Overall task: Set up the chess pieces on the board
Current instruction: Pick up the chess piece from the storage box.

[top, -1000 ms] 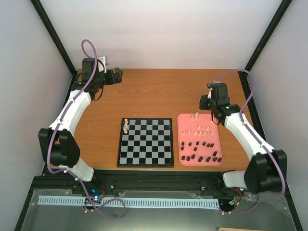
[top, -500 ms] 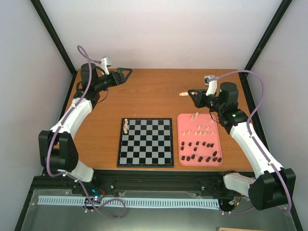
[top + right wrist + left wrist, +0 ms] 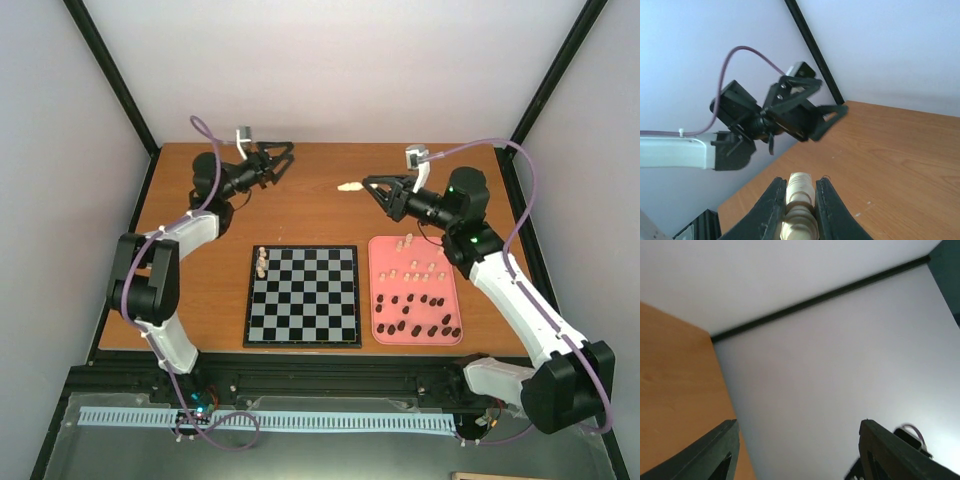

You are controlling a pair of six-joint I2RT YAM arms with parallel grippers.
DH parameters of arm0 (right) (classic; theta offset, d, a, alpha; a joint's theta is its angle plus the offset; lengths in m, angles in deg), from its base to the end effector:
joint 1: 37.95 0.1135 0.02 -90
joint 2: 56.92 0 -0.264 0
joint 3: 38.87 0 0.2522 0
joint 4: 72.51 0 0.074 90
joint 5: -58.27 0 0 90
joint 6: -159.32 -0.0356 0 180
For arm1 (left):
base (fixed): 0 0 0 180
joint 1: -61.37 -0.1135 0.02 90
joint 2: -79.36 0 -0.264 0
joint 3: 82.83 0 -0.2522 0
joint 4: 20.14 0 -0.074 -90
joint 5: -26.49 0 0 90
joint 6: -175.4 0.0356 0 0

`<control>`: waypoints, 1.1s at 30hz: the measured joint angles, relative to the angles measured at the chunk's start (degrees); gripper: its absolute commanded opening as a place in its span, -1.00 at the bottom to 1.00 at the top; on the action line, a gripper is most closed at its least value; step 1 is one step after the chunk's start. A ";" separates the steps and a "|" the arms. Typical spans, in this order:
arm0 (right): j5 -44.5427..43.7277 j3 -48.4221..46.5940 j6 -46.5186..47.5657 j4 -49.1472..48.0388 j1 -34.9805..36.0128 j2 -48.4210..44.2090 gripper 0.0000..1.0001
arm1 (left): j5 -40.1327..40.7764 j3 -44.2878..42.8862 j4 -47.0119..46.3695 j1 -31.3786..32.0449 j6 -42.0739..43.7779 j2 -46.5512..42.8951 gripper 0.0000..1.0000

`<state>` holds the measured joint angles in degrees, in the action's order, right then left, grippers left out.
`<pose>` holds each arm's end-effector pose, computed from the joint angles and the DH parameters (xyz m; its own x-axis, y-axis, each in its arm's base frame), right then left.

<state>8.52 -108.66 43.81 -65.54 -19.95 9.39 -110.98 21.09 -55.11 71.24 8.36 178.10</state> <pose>0.2465 0.1043 0.3644 -0.4180 0.2098 -0.8839 -0.7415 0.4833 0.4654 0.3784 -0.0925 0.2982 -0.7571 -0.5369 -0.3722 0.3898 0.0861 -0.9169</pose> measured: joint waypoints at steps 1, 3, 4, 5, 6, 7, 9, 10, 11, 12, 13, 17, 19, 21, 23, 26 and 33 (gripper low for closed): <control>0.11 -0.37 -0.11 -0.39 0.68 0.55 -0.94 | -0.61 -0.13 -1.36 1.03 -2.36 1.07 0.34; 0.00 -1.33 -0.26 -0.90 1.77 1.81 -0.94 | -1.77 -0.79 -3.41 3.19 -5.99 2.47 0.33; -0.20 -1.86 -0.26 -1.01 2.21 2.51 -0.94 | -2.19 -1.18 -4.50 4.28 -7.50 2.89 0.33; -0.37 -2.56 -0.26 -1.25 2.64 3.39 -0.95 | -2.51 -1.46 -5.40 5.25 -8.90 2.99 0.32; -0.44 -2.99 -0.24 -1.53 2.91 4.07 -0.95 | -2.82 -1.70 -6.01 6.03 -9.92 2.99 0.30; -0.61 -3.34 -0.26 -1.81 3.15 4.63 -0.95 | -3.08 -1.95 -6.71 6.91 -10.67 2.89 0.29; -0.92 -3.89 -0.22 -2.36 3.54 5.57 -0.94 | -3.32 -2.03 -7.28 8.22 -11.69 2.54 0.25; -1.22 -4.15 -0.13 -2.49 3.80 5.97 -0.94 | -3.37 -2.03 -7.37 8.74 -11.98 2.29 0.24; -1.75 -4.52 0.00 -2.54 4.13 6.43 -0.94 | -3.39 -2.03 -7.39 9.22 -12.17 2.12 0.23; -2.08 -4.79 0.17 -2.56 4.35 6.73 -0.94 | -3.39 -2.03 -7.34 9.75 -12.33 1.90 0.21; -2.43 -5.09 0.37 -2.60 4.59 7.04 -0.94 | -3.39 -2.03 -7.30 10.14 -12.35 1.70 0.19; -4.48 -5.70 1.20 -2.91 4.92 7.54 -0.94 | -3.30 -1.99 -6.62 10.99 -12.26 0.42 0.11; -5.33 -5.77 1.51 -3.02 4.92 7.56 -0.95 | -3.28 -1.92 -6.47 11.15 -12.24 -0.48 0.08; -5.90 -5.79 1.77 -3.26 4.92 7.63 -0.94 | -3.21 -1.90 -6.40 11.17 -12.11 -1.11 0.06; -6.47 -6.03 1.92 -3.56 4.92 7.93 -0.95 | -3.15 -1.90 -6.27 11.32 -11.91 -1.64 0.04; -6.97 -6.51 2.01 -4.11 4.92 8.68 -0.94 | -3.15 -1.90 -6.01 11.80 -11.76 -1.75 0.02; -7.08 -7.45 2.14 -4.83 4.92 9.81 -0.94 | -2.91 -1.90 -3.85 12.15 -11.02 -1.68 0.03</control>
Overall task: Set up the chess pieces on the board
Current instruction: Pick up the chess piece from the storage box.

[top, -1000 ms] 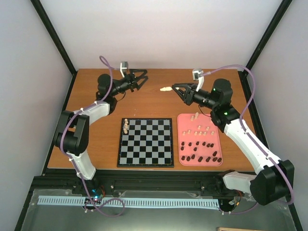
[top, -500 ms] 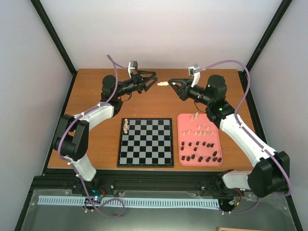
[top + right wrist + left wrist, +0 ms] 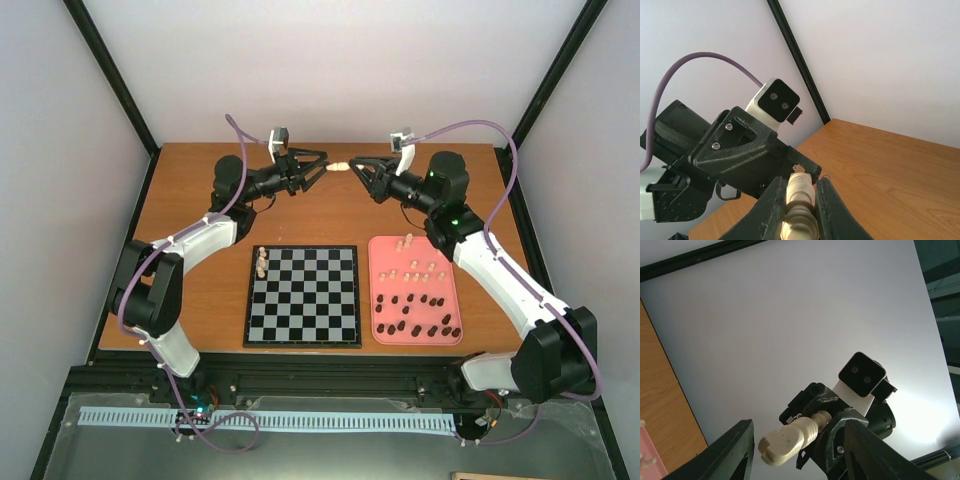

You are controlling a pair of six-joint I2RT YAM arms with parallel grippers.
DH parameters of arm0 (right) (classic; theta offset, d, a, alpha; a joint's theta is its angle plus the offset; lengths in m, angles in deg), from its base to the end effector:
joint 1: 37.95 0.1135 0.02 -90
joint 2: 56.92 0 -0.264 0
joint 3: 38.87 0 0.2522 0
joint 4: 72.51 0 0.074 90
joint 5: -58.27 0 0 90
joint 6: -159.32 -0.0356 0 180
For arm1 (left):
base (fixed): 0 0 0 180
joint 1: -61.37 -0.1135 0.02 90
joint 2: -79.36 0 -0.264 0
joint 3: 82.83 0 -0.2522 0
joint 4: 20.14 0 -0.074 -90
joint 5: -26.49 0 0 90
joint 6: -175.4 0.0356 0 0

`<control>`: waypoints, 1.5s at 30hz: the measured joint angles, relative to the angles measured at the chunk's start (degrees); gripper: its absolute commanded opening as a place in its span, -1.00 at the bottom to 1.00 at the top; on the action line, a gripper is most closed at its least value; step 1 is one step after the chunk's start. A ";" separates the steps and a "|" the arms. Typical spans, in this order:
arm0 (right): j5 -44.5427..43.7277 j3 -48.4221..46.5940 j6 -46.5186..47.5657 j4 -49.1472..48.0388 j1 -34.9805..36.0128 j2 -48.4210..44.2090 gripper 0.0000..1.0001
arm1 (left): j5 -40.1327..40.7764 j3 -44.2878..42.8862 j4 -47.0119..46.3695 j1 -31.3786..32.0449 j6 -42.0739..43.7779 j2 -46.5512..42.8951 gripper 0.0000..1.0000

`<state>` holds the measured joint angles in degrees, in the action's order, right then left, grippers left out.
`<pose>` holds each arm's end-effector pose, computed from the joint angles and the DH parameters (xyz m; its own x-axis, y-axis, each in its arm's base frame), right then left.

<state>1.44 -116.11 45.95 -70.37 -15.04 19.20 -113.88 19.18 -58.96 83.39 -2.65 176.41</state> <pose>0.2804 0.1396 0.3729 -0.3442 0.2150 -0.9140 -0.7552 0.5150 0.4055 0.3437 -0.1686 0.3258 -0.8999 -0.3237 -0.2923 0.3442 -0.1158 -0.9317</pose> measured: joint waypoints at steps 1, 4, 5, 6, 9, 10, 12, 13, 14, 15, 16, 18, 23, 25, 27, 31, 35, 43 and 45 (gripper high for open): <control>-0.13 -0.02 0.07 -0.17 0.02 0.02 -0.94 | 0.00 0.00 0.00 0.02 0.00 0.07 0.03; -0.59 -0.09 0.26 -0.24 0.02 0.11 -0.94 | 0.00 0.00 0.00 0.02 0.00 0.15 0.03; -0.63 -0.31 0.26 -0.26 0.02 0.37 -0.94 | 0.00 0.00 0.02 0.02 0.02 0.15 0.02; -0.63 -0.63 0.26 -0.33 0.02 0.72 -0.94 | -0.02 0.00 0.04 0.02 0.04 0.15 0.02; -0.59 -1.49 0.24 -1.07 0.02 2.23 -0.94 | 0.09 0.00 0.22 0.02 0.26 0.17 0.01; -0.52 -1.66 0.24 -1.25 0.00 2.62 -0.94 | 0.24 0.00 0.46 0.00 0.28 0.20 0.00; -0.48 -1.81 0.24 -1.49 0.02 3.10 -0.95 | 0.33 0.00 0.72 0.02 0.33 0.39 -0.07; -0.39 -1.90 0.24 -1.53 0.02 3.32 -0.94 | 0.37 0.00 0.92 0.13 0.39 0.50 -0.10; -0.35 -2.03 0.24 -1.53 0.02 3.54 -0.94 | 0.42 0.00 1.05 0.24 0.46 0.63 -0.13; -0.28 -2.14 0.22 -1.53 0.02 3.74 -0.94 | 0.44 0.00 1.18 0.35 0.57 0.76 -0.16; -0.26 -2.23 0.24 -1.49 0.02 3.85 -0.94 | 0.42 0.00 1.25 0.39 0.61 0.92 -0.19; -0.17 -2.36 0.24 -1.44 0.02 3.98 -0.94 | 0.42 0.00 1.31 0.59 0.74 1.16 -0.23; -0.13 -2.38 0.42 -1.49 0.02 3.98 -0.94 | 0.44 0.00 1.53 0.81 0.81 1.33 -0.39; -0.09 -2.49 0.44 -1.44 0.02 3.98 -0.94 | 0.48 0.00 1.66 0.85 0.85 1.36 -0.50; 0.00 -2.60 0.48 -1.42 0.02 4.00 -0.94 | 0.59 0.00 1.77 0.87 0.90 1.36 -0.67; -0.17 -2.69 0.83 -0.98 -0.02 4.00 -0.94 | 0.87 -0.02 2.10 0.85 1.38 1.36 -0.98; -0.13 -2.69 1.25 -0.50 0.02 4.00 -0.94 | 1.07 -0.02 2.32 0.94 1.55 1.36 -0.99; -1.38 -2.71 2.71 1.62 0.04 3.98 -0.94 | 2.19 -0.02 5.49 0.94 5.75 1.36 -0.98; -2.45 -2.69 3.26 2.60 0.04 3.96 -0.94 | 2.51 -0.26 7.37 0.94 7.54 1.36 -0.99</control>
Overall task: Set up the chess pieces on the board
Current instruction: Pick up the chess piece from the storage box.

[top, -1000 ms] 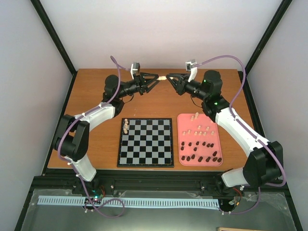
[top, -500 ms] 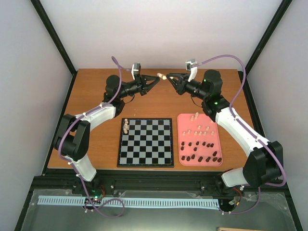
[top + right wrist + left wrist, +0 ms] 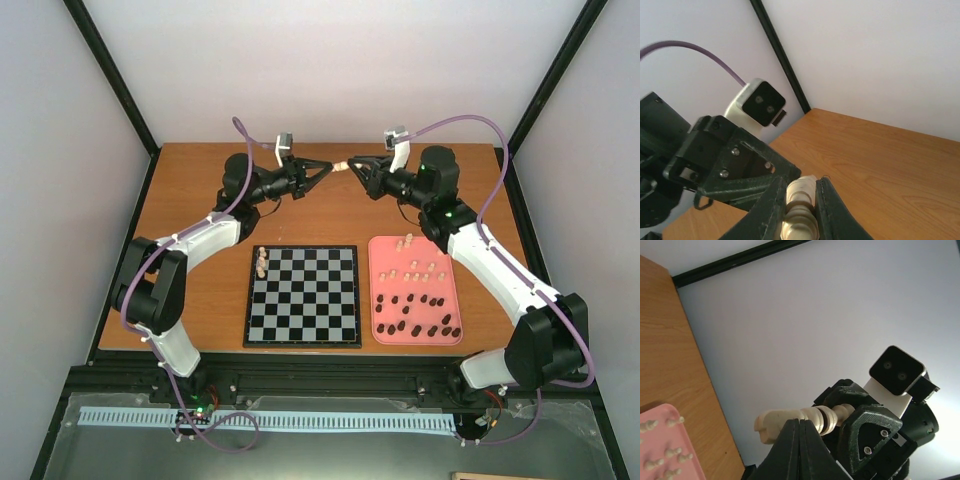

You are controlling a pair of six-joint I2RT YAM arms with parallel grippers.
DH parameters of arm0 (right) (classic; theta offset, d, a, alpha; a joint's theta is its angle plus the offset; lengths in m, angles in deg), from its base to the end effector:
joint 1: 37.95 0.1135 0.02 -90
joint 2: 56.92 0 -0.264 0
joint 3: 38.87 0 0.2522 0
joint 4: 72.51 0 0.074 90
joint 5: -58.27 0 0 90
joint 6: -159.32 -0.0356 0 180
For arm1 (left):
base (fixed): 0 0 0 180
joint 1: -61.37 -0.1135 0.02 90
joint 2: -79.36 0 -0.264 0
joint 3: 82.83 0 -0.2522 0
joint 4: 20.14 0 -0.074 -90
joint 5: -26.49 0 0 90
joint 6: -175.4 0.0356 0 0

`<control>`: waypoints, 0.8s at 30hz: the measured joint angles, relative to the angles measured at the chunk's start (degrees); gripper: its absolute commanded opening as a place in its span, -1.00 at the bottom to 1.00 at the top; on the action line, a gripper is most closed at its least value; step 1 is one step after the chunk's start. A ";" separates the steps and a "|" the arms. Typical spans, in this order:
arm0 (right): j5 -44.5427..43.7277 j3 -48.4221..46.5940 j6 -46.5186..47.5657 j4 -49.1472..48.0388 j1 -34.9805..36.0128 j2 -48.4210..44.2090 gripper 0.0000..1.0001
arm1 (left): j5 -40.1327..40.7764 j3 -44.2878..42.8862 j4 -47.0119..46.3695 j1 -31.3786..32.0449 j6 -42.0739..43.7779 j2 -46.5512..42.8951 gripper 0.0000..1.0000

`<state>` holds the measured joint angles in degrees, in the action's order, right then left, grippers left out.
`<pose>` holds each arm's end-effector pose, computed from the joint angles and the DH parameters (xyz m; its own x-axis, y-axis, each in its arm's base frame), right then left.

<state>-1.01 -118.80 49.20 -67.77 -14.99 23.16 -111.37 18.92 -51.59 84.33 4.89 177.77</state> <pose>0.2976 0.1458 0.3640 -0.3503 0.1728 -0.9206 -0.7279 0.5683 0.3836 0.3501 -0.1770 0.3069 -0.8888 -0.3422 -0.3049 0.3313 -0.0202 -0.9433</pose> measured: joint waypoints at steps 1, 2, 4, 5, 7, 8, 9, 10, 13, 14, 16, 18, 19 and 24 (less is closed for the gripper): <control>-0.66 0.00 0.33 0.70 0.02 0.00 -0.94 | 0.09 -0.28 1.18 0.00 1.03 0.00 -0.98; -1.60 -0.02 0.72 1.40 0.02 0.00 -0.94 | 0.17 -0.79 2.56 0.00 2.16 0.02 -0.98; -3.37 -0.02 1.46 2.97 0.02 -0.09 -0.94 | 0.50 -2.19 5.55 0.00 4.87 0.11 -0.99; -4.02 -0.02 1.84 3.63 0.00 -0.11 -0.94 | 0.79 -2.82 6.82 0.00 6.16 0.20 -0.98; -4.61 -0.02 2.27 4.24 0.02 -0.11 -0.94 | 1.20 -3.93 8.96 0.00 8.50 0.42 -0.96; -4.68 -0.02 2.34 4.37 0.02 -0.11 -0.94 | 1.31 -4.28 9.51 0.00 9.18 0.61 -0.85; -4.76 -0.02 2.40 4.48 0.02 -0.11 -0.94 | 1.33 -4.50 9.88 0.00 9.68 0.85 -0.63; -4.83 -0.02 2.51 4.55 0.02 -0.11 -0.94 | 1.31 -4.59 10.14 0.00 10.01 1.16 -0.47; -4.81 0.00 2.58 4.55 0.02 -0.11 -0.94 | 1.11 -4.68 10.45 0.00 10.21 2.38 0.10; -4.79 -0.02 2.60 4.55 0.02 -0.11 -0.94 | 1.09 -4.70 10.54 0.02 10.40 2.75 0.24; -4.74 -0.02 2.67 4.55 0.02 -0.11 -0.94 | 0.94 -4.74 10.69 0.04 9.92 3.67 0.43; -4.59 -0.02 2.75 4.55 0.02 -0.11 -0.94 | 0.85 -4.79 10.75 0.04 9.53 4.33 0.53; -4.57 -0.02 2.75 4.55 0.02 -0.11 -0.94 | 0.79 -4.79 10.64 0.04 9.25 4.59 0.55; -4.15 -0.02 2.73 4.52 0.02 -0.11 -0.94 | 0.39 -4.79 8.98 0.04 6.58 5.14 0.57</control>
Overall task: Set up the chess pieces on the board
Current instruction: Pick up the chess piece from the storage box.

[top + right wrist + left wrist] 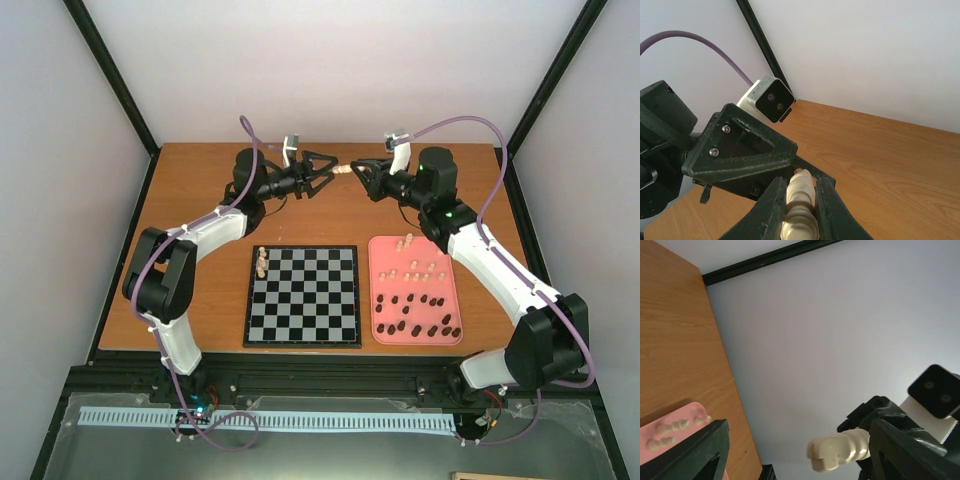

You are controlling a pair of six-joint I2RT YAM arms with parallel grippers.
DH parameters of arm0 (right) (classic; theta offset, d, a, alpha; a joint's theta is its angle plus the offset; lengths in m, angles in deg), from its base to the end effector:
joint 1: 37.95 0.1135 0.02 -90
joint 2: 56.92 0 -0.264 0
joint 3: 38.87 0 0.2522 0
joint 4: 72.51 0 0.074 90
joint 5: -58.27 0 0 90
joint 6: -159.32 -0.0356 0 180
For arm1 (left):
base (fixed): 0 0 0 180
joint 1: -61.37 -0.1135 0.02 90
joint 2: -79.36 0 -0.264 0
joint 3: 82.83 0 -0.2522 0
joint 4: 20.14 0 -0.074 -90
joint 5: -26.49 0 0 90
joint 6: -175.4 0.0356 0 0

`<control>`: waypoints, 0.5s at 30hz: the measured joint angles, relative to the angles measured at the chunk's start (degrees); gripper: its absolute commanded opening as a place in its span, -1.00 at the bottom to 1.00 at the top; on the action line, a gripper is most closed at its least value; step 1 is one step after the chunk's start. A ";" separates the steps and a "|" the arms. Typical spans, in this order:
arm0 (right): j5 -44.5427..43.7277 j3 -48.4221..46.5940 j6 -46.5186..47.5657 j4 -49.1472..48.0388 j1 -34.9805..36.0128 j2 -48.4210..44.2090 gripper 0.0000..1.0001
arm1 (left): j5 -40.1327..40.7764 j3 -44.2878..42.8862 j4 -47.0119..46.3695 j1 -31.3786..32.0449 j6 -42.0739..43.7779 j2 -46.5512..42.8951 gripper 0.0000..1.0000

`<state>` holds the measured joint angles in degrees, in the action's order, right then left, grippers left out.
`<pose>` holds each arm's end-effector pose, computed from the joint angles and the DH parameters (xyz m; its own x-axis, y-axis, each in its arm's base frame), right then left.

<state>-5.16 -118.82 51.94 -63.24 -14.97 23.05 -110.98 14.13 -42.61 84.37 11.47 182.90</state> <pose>0.2982 0.1438 0.3563 -0.3675 0.1343 -0.9203 -0.6767 0.6402 0.3637 0.3727 -0.1867 0.2852 -0.8965 -0.3251 -0.3010 0.2912 0.0797 -0.9533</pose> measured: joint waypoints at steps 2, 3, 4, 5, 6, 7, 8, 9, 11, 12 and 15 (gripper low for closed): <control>0.17 0.00 0.00 -0.04 0.00 0.00 -0.94 | -0.17 0.02 -1.44 0.00 -1.68 0.02 0.57; 0.24 0.00 0.00 -0.07 0.00 0.00 -0.94 | -0.20 0.02 -2.05 0.00 -2.45 0.02 0.57; 0.39 0.00 0.00 -0.11 0.00 0.00 -0.94 | -0.26 0.02 -2.86 0.00 -3.26 0.02 0.56; 0.48 0.00 0.00 -0.22 0.00 0.00 -0.94 | -0.31 0.09 -3.78 0.00 -4.24 0.02 0.55; 0.61 0.00 -0.02 -0.35 0.00 0.00 -0.94 | -0.33 0.20 -4.48 0.00 -5.05 0.02 0.53; 0.68 0.00 -0.02 -0.48 0.00 0.00 -0.94 | -0.37 0.35 -5.29 0.00 -5.97 0.00 0.47; 0.74 0.00 -0.02 -0.63 0.00 0.00 -0.94 | -0.39 0.59 -5.97 0.00 -6.80 0.00 0.41; 0.85 0.00 -0.02 -0.87 0.00 0.00 -0.94 | -0.37 0.94 -6.58 0.00 -7.58 -0.04 0.35; 0.87 0.00 0.00 -1.18 0.00 0.02 -0.94 | -0.35 1.75 -7.56 0.00 -9.16 -0.20 0.25; 0.85 -0.09 0.00 -1.29 0.00 0.02 -0.94 | -0.35 2.19 -8.07 0.00 -9.88 -0.28 0.21; 0.81 -0.46 0.00 -1.40 0.00 0.11 -0.94 | -0.31 3.10 -9.68 0.07 -12.22 -0.33 0.13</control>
<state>-4.35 -119.28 51.94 -64.64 -14.97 23.16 -111.28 17.24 -52.29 84.44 -0.75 182.58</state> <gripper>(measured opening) 0.138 0.597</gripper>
